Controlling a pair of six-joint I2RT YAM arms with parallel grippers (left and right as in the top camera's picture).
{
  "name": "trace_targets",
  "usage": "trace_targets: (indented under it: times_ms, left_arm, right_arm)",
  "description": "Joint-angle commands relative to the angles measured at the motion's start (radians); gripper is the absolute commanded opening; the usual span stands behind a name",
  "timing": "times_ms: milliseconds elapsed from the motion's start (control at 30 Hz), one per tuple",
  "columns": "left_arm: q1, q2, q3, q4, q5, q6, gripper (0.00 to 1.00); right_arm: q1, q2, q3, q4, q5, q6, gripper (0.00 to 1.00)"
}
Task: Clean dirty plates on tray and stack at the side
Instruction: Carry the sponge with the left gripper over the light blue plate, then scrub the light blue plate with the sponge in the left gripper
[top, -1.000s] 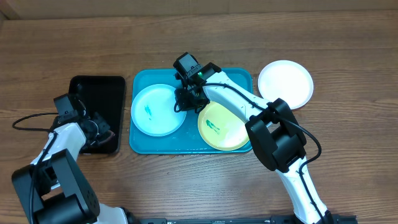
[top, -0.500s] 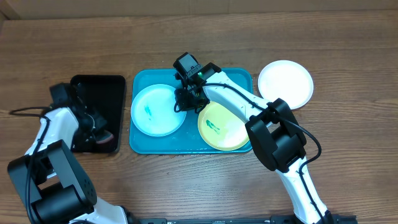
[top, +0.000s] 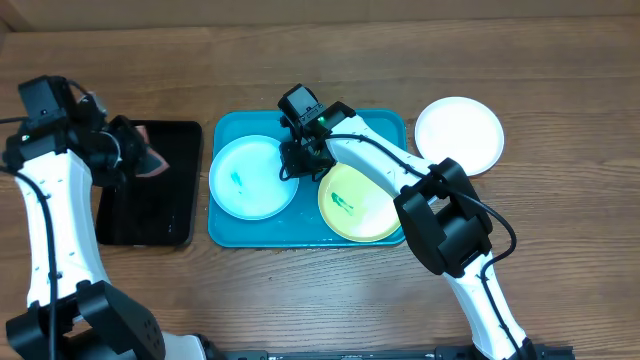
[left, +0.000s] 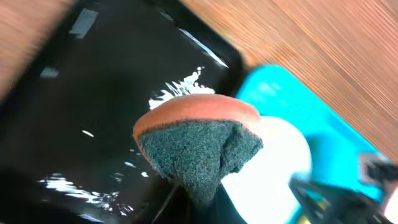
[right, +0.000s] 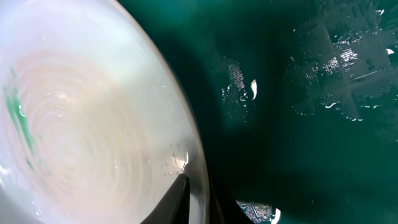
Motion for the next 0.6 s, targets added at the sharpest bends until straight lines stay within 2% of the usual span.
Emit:
trace_targets:
  times_ms: [0,67,200,333,467,567]
  left_arm:
    - [-0.074,0.024,-0.023,0.007,0.121,0.029,0.04]
    - [-0.127,0.043,-0.047,0.037,0.117,0.029,0.04]
    - [-0.231,0.094,-0.098,0.124,0.081,0.028,0.04]
    - [-0.315,0.166,-0.103,0.147,0.008,0.008,0.04]
    - [-0.359,0.227,-0.103,0.156,0.003,0.004,0.04]
    - [-0.373,0.266,-0.103,0.153,-0.038,-0.044,0.04]
  right_arm:
    - [0.014,-0.004,-0.027,-0.005,0.042,0.001,0.08]
    - [0.014,-0.004,-0.027,-0.016,0.042,0.001,0.04]
    - [0.014,-0.004,-0.027,-0.04,0.042,0.001,0.04]
    - [0.014,-0.004,-0.026,-0.07,0.042,-0.002,0.04]
    - [0.013,-0.004,-0.027,-0.077,0.042,0.002,0.04]
    - [0.013,-0.004,-0.026,-0.075,0.042,0.01,0.04]
